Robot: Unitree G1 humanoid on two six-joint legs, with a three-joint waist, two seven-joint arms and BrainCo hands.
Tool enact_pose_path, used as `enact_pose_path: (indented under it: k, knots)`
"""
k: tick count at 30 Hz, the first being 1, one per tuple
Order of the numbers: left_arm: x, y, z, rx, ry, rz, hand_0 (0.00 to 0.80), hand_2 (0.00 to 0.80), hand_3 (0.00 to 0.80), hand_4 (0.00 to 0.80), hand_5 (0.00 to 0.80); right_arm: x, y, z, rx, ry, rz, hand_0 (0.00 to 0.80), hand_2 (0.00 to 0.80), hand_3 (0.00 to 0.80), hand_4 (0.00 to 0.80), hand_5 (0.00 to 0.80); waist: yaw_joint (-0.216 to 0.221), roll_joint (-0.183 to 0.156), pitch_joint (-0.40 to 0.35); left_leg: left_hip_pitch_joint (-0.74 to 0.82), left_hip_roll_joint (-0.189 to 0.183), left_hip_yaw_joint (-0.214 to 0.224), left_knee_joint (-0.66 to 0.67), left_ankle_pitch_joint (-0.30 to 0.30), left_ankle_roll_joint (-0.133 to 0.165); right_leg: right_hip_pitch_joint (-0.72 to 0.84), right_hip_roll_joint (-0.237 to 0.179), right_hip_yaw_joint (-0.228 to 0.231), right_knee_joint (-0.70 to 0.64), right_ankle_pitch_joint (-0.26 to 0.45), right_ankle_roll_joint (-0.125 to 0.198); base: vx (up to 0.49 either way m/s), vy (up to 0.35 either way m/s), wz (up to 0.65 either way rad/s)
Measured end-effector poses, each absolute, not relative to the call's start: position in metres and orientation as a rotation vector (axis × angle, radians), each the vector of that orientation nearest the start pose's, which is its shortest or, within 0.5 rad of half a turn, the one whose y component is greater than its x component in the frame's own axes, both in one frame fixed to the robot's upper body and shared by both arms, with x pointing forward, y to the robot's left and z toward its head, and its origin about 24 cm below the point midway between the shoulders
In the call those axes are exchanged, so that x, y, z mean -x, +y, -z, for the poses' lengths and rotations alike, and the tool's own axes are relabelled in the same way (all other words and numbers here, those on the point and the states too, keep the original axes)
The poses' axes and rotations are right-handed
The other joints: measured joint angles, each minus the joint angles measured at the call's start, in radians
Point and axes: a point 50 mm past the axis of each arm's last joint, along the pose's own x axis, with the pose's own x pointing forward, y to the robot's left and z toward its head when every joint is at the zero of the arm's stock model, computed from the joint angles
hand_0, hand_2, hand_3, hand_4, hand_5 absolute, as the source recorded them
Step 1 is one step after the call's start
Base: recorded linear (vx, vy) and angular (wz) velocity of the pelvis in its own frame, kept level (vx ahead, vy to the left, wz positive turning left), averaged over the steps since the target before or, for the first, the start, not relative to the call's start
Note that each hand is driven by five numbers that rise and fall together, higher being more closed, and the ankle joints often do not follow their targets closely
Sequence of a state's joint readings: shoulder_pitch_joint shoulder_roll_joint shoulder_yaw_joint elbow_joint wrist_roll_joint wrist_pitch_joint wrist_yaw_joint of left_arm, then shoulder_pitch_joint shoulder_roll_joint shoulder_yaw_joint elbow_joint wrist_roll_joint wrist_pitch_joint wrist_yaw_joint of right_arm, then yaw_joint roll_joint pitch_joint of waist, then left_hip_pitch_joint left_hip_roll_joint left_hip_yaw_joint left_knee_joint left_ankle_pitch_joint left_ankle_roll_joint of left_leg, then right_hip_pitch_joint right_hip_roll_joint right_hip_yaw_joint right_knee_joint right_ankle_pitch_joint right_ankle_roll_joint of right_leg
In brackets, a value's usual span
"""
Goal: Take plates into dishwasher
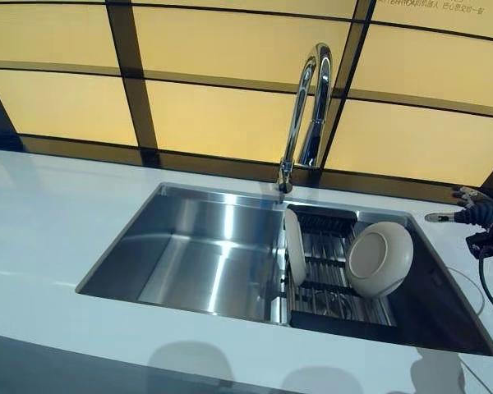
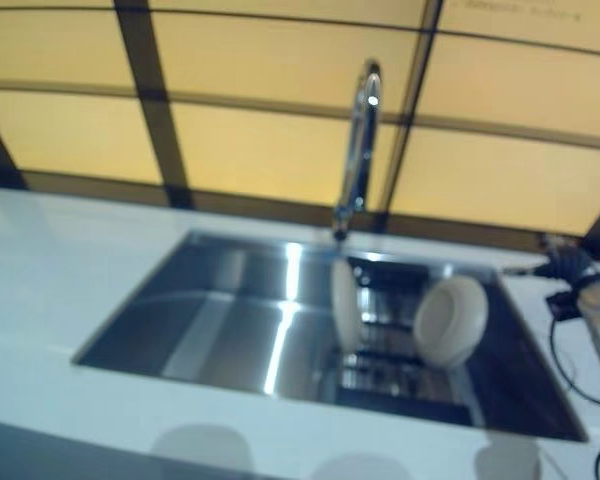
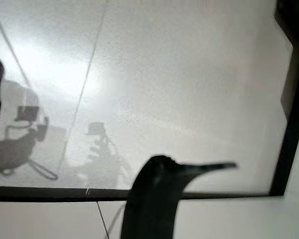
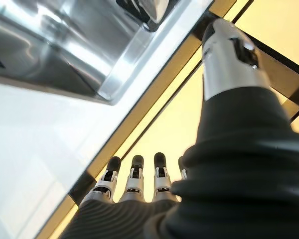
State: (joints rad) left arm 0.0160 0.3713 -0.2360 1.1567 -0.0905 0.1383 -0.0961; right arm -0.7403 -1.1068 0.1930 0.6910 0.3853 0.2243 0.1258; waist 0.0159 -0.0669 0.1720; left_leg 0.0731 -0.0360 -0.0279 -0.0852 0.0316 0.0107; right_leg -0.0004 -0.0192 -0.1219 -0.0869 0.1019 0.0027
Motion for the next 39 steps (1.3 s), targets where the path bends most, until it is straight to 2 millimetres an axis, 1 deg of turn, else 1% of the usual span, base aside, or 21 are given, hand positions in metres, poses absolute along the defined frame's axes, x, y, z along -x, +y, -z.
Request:
enact_pose_path:
  k: [3, 5, 14, 22, 26, 29, 39]
  knots:
    - [-0.082, 0.271, 0.151, -0.321, 1.342, -0.006, 0.0, 0.0, 0.0, 0.0, 0.0, -0.32, -0.386, -0.224, 0.577, 0.153, 0.332, 0.0, 0.0, 0.0, 0.0, 0.0, 0.0, 0.0, 0.001, 0.0, 0.0, 0.001, 0.0, 0.0, 0.0, 0.0, 0.0, 0.001, -0.001, -0.001, 0.001, 0.0, 0.0, 0.0]
    - [-0.083, 0.27, 0.152, -0.368, 1.342, 0.032, 0.0, 0.0, 0.0, 0.0, 0.0, -0.319, -0.387, -0.223, 0.564, 0.165, 0.336, 0.0, 0.0, 0.0, 0.0, 0.0, 0.0, 0.003, 0.003, 0.001, 0.0, 0.002, 0.0, 0.0, 0.0, 0.0, 0.0, 0.002, -0.001, -0.001, 0.001, 0.0, 0.0, 0.0]
    - [-0.083, 0.269, 0.152, -0.365, 1.336, 0.036, 0.0, 0.0, 0.0, 0.0, 0.0, -0.318, -0.388, -0.219, 0.44, 0.18, 0.318, 0.0, 0.0, 0.0, 0.0, 0.0, -0.001, 0.004, 0.006, 0.002, 0.0, 0.006, 0.0, 0.0, 0.0, 0.0, 0.0, 0.005, -0.001, 0.0, 0.001, 0.0, 0.0, 0.0]
    - [-0.083, 0.269, 0.152, -0.365, 1.33, 0.038, 0.0, 0.0, 0.0, 0.0, 0.0, -0.322, -0.381, -0.206, 0.374, 0.212, 0.232, 0.0, 0.0, 0.0, 0.0, 0.0, 0.0, 0.003, 0.006, 0.003, 0.0, 0.01, 0.0, 0.0, 0.0, 0.001, 0.001, 0.005, -0.001, 0.0, 0.001, 0.0, 0.0, 0.0]
    - [-0.082, 0.269, 0.152, -0.365, 1.331, 0.039, 0.0, 0.0, 0.0, 0.0, 0.0, -0.321, -0.38, -0.195, 0.348, 0.241, 0.198, 0.0, 0.0, 0.0, 0.0, 0.0, 0.001, 0.0, 0.008, 0.003, 0.0, 0.01, 0.0, 0.0, 0.0, 0.001, 0.0, 0.005, -0.001, 0.0, 0.001, 0.0, 0.0, 0.0]
    - [-0.082, 0.269, 0.152, -0.365, 1.329, 0.039, 0.0, 0.0, 0.0, 0.0, 0.0, -0.324, -0.376, -0.189, 0.333, 0.248, 0.181, 0.0, 0.0, 0.0, 0.0, 0.0, 0.0, 0.0, 0.011, 0.003, 0.0, 0.01, 0.0, 0.0, 0.0, 0.001, 0.0, 0.005, -0.001, 0.0, 0.001, 0.0, 0.0, 0.0]
    - [-0.082, 0.269, 0.152, -0.366, 1.321, 0.041, 0.0, 0.0, 0.0, 0.0, 0.0, -0.324, -0.373, -0.182, 0.314, 0.278, 0.158, 0.0, 0.0, 0.0, 0.0, 0.0, 0.0, 0.003, 0.024, 0.002, 0.0, 0.01, 0.0, 0.0, 0.0, 0.0, 0.0, 0.005, -0.001, 0.0, 0.001, 0.0, 0.0, 0.0]
